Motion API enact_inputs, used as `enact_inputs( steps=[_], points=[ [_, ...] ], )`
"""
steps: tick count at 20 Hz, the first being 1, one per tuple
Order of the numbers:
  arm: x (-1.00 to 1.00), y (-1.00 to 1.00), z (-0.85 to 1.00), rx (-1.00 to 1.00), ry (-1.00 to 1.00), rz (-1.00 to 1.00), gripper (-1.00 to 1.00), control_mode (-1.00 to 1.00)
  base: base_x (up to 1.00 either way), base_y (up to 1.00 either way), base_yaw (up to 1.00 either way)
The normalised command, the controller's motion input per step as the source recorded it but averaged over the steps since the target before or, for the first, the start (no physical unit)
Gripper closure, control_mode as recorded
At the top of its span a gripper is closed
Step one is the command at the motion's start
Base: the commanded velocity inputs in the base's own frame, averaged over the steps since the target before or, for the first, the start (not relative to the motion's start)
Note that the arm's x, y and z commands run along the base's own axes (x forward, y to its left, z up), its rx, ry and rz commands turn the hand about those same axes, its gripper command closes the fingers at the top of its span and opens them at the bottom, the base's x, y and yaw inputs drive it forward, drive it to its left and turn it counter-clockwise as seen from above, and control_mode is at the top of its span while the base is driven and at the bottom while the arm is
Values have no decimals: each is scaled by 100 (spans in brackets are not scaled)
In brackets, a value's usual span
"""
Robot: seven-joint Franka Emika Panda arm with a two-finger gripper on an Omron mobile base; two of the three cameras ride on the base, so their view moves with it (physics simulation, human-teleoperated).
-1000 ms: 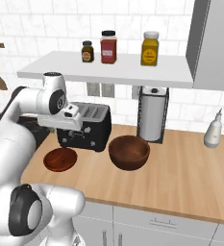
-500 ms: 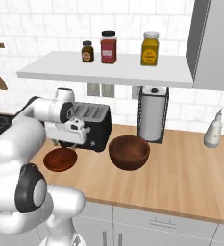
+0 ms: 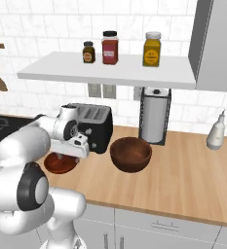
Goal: Pick up the bowls on the counter and stack them on top of one another in the open cabinet. Place the smaller bowl on top of the larger bowl.
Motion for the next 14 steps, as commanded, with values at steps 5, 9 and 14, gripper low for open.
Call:
enact_inputs(
  steps=[5,9,14],
  points=[
    [19,-4,-34,1,0,-7,-100,-100,0,0,0],
    [17,0,-29,5,-2,-8,-100,-100,0,0,0],
    [6,0,-27,7,-7,-4,-100,-100,0,0,0]
  ],
)
